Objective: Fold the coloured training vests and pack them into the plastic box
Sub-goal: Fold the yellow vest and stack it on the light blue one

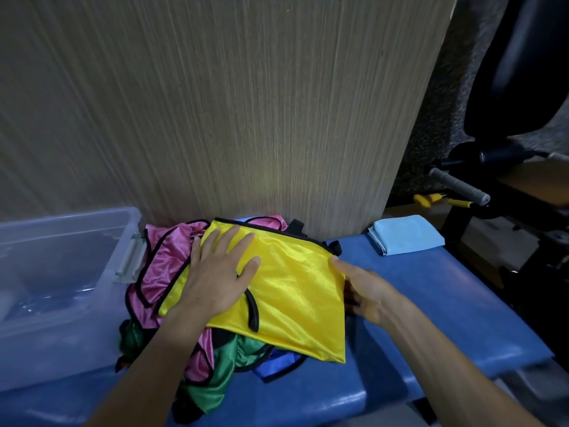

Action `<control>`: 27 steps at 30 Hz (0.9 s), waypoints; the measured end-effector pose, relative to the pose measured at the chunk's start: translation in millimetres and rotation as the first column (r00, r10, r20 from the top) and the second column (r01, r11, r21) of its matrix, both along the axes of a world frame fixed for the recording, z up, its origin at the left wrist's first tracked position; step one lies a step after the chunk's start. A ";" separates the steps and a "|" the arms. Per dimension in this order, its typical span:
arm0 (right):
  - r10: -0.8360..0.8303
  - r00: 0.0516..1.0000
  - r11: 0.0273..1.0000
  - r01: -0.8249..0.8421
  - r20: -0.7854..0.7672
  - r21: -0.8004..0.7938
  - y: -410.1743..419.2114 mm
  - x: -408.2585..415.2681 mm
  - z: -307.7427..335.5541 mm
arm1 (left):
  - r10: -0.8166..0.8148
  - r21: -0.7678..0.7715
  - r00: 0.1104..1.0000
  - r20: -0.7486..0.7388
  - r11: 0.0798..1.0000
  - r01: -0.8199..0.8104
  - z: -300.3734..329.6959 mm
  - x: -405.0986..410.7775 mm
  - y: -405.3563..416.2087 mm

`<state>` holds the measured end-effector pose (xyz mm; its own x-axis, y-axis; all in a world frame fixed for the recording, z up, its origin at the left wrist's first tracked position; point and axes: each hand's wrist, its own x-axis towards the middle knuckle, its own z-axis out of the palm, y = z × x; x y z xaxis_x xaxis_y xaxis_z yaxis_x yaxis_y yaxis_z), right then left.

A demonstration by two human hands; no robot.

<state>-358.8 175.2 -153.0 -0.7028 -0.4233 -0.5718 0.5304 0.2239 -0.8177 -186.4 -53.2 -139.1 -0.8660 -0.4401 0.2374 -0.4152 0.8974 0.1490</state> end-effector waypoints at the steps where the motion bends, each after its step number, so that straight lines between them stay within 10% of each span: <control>1: 0.001 1.000 1.000 0.000 0.026 -0.015 -0.3 0.5 0.9 | -0.001 -0.002 1.000 -0.003 1.000 0.001 -0.2 0.0 -0.2; 27: -0.148 0.974 0.981 0.167 0.170 -0.102 -34.7 -1.2 -6.7 | -0.008 0.022 0.999 -0.037 1.000 0.009 -3.5 1.4 -3.2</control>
<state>-360.0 140.5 -159.7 -0.6683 -0.3841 -0.6371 0.6783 0.0371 -0.7338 -184.9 -56.4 -142.6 -0.8608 -0.4382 0.2589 -0.4014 0.8972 0.1841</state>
